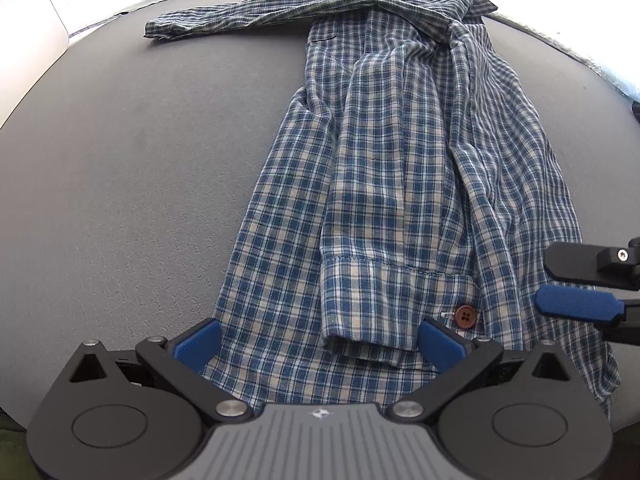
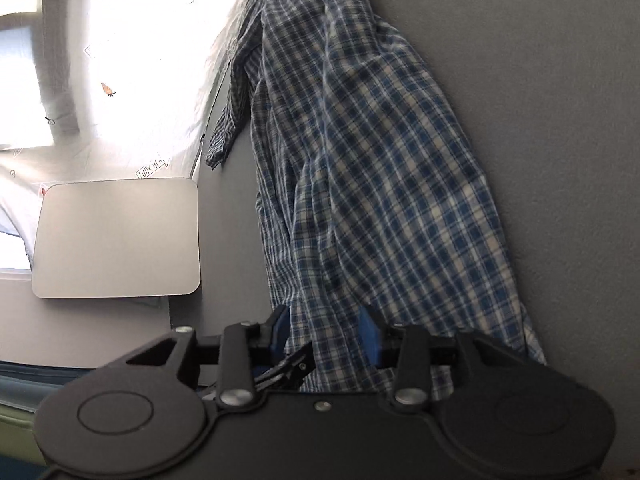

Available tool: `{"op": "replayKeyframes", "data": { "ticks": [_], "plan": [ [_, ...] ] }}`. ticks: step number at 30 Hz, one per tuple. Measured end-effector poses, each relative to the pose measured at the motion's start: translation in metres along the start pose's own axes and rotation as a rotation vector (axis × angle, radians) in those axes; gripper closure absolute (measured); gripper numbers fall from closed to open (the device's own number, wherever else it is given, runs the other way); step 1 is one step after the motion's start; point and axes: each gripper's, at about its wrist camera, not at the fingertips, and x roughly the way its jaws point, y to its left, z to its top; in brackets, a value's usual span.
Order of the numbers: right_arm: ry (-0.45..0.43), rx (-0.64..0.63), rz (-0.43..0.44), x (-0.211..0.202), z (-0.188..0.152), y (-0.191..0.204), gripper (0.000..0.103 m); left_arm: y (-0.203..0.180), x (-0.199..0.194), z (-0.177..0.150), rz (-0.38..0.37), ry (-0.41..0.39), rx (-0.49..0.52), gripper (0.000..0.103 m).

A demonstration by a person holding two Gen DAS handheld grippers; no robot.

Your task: Fold clothes

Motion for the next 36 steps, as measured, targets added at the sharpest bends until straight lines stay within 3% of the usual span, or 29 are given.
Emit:
{"op": "replayKeyframes", "data": {
  "ticks": [4,7,10,15,20,25,28,31,36],
  "plan": [
    [-0.085,-0.097,-0.027,-0.022,0.013,0.018,0.06,0.006,0.002,0.009,-0.016,0.027,-0.024,0.0],
    [-0.154,-0.108,-0.041,-0.034,0.024,0.023,0.057,0.024,-0.001,0.019,-0.071,0.032,-0.117,0.0],
    [-0.196,-0.099,-0.074,-0.038,0.044,0.019,0.056,0.054,-0.008,0.036,-0.107,-0.003,-0.238,0.0],
    [-0.23,-0.067,-0.119,-0.036,0.091,0.012,0.056,0.097,-0.008,0.084,-0.064,-0.081,-0.32,0.0],
    [-0.296,-0.094,-0.195,-0.04,0.155,0.03,0.056,0.144,0.005,0.159,-0.038,-0.132,-0.476,0.0],
    [-0.391,-0.147,-0.271,-0.042,0.237,0.058,0.051,0.186,0.016,0.236,0.044,-0.232,-0.526,0.0],
    [-0.416,-0.188,-0.353,-0.032,0.291,0.064,0.05,0.213,0.045,0.274,0.035,-0.216,-0.595,0.0],
    [-0.422,-0.201,-0.391,-0.011,0.335,0.064,0.049,0.227,0.072,0.305,0.078,-0.198,-0.597,0.0],
    [-0.386,-0.202,-0.452,0.038,0.39,0.053,0.048,0.23,0.094,0.327,0.035,-0.18,-0.606,0.001]
  ]
}}
